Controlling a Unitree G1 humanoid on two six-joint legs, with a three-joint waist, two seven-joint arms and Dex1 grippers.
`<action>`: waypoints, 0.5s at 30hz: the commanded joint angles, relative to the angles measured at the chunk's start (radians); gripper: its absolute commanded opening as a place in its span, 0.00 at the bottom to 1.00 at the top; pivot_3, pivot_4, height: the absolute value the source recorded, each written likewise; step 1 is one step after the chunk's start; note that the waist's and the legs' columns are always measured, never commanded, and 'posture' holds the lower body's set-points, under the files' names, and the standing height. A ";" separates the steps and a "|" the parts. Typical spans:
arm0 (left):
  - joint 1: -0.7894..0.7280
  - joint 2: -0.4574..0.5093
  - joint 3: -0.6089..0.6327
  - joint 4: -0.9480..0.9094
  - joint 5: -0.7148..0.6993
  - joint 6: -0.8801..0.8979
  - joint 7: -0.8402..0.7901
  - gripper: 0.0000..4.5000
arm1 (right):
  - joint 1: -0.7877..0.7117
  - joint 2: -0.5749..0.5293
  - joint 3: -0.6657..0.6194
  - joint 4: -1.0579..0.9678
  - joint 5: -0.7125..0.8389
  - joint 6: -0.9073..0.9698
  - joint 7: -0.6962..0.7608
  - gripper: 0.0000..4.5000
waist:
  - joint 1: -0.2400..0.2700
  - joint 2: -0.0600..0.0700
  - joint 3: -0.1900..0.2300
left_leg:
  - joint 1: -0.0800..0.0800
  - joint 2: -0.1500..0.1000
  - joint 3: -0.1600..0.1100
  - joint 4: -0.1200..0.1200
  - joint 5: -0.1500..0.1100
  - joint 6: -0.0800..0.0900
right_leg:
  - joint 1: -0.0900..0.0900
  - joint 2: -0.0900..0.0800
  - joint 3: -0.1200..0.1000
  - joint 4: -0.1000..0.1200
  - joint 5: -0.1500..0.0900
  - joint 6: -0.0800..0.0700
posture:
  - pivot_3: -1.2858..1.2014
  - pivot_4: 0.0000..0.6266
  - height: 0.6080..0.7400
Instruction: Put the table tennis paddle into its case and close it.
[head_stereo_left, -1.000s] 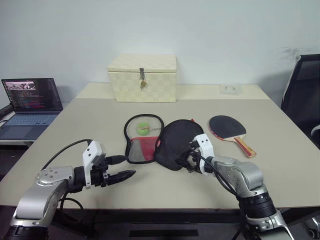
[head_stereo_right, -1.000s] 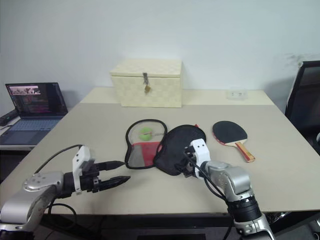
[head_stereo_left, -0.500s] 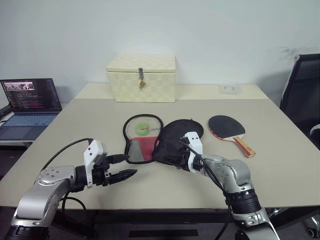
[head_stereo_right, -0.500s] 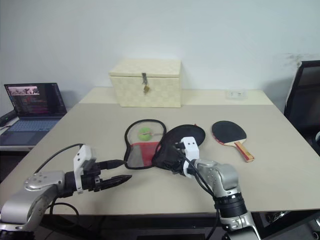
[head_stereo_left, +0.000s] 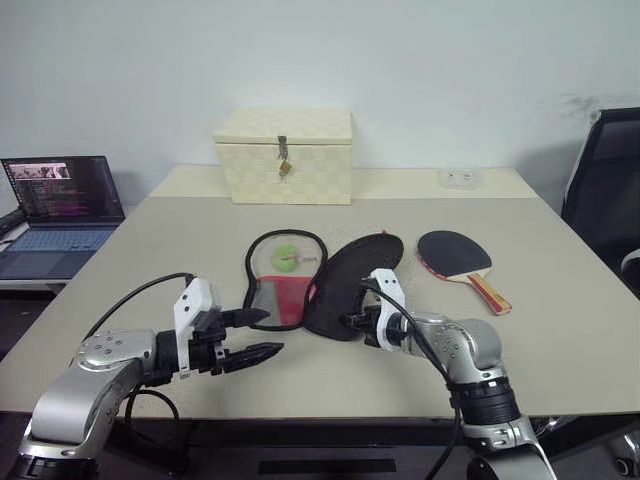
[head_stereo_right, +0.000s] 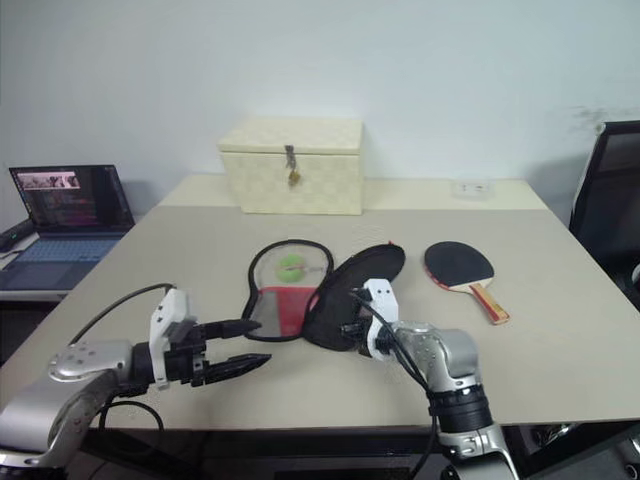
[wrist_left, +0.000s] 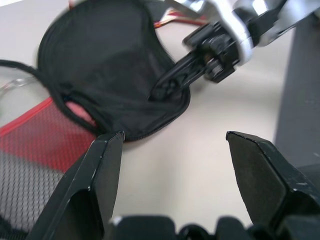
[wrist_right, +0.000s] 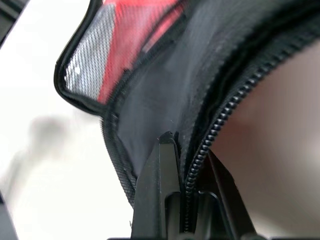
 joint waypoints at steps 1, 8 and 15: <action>-0.008 0.022 -0.012 -0.055 -0.036 0.010 -0.022 0.79 | 0.035 -0.052 -0.023 -0.110 0.053 0.074 0.037 0.01 | 0.000 0.000 0.000 | 0.000 0.000 0.000 0.000 0.000 0.000 | 0.000 0.000 0.000 0.000 0.000 0.000 | 0.52 0.24 1.00; -0.035 0.035 -0.050 -0.033 -0.031 0.001 -0.053 0.79 | 0.094 -0.186 -0.049 -0.212 0.101 0.175 0.085 0.01 | -0.001 0.000 0.000 | 0.000 0.000 0.000 0.000 0.000 0.000 | 0.000 0.000 0.000 0.000 -0.002 0.003 | 0.52 0.24 1.00; -0.057 0.032 -0.082 -0.015 -0.022 -0.011 -0.061 0.79 | 0.103 -0.283 -0.055 -0.220 0.106 0.192 0.123 0.01 | -0.001 0.000 0.000 | 0.000 0.000 0.000 0.000 0.000 0.000 | 0.000 0.001 0.000 0.000 -0.002 0.004 | 0.52 0.24 1.00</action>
